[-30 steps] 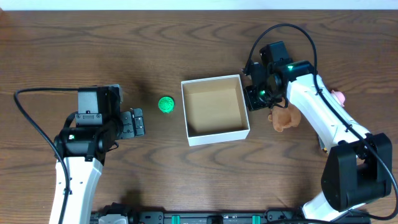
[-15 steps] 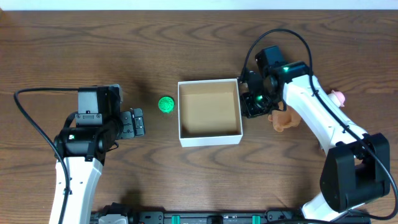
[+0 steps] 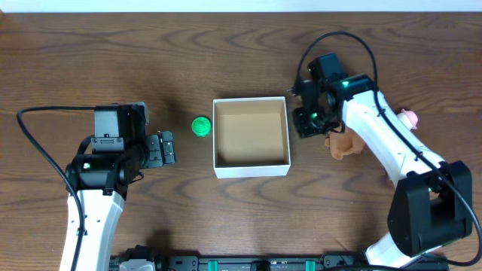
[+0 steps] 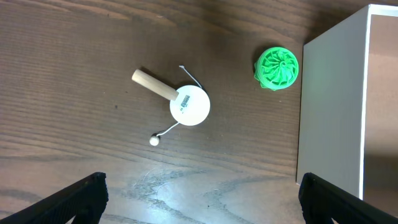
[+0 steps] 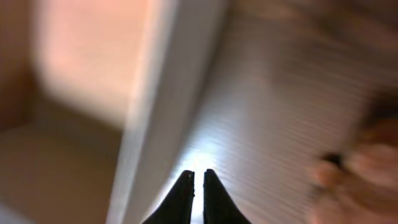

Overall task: Pack container
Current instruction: 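Move the right gripper to the brown plush bear and grasp it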

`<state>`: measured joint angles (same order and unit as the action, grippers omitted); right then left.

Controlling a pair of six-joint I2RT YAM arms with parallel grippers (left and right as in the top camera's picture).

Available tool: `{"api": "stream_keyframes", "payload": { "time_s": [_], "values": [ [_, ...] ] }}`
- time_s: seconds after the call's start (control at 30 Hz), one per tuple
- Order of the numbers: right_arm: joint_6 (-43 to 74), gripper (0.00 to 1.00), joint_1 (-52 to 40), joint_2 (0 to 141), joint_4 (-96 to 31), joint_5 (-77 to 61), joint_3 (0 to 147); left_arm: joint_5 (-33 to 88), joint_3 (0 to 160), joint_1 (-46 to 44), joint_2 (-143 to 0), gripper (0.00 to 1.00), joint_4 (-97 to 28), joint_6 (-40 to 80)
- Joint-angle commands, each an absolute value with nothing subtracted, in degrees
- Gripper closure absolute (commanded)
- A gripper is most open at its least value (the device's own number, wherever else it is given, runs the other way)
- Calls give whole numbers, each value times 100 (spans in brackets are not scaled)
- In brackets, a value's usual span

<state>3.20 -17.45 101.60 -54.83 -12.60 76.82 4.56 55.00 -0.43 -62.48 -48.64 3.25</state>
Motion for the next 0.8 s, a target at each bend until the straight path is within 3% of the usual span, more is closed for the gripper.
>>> {"api": "stream_keyframes", "payload": {
  "time_s": [0.0,0.03,0.1,0.2,0.27,0.43,0.77],
  "values": [
    [681,88,-1393,10095,-5561,-266,7990,497,5575,-19,-6248,2,-4860,397],
    [681,83,-1282,10071,-5601,-252,8084,497,5575,-19,-6248,2,-4860,397],
    [681,53,-1072,10018,-5675,-255,8239,497,5575,-19,-6248,2,-4858,397],
    [661,26,-738,9931,-5824,-128,8403,497,5575,-19,-6248,2,-4858,397],
    [661,1,-513,9909,-5896,-106,8416,497,5575,-19,-6248,2,-4858,397],
    [504,1,-148,9961,-6235,-110,8256,497,5575,-19,-6250,2,-4856,397],
    [268,1,-362,9970,-5931,-108,7218,497,5575,-19,-6248,2,-4816,397]
  ]
}}
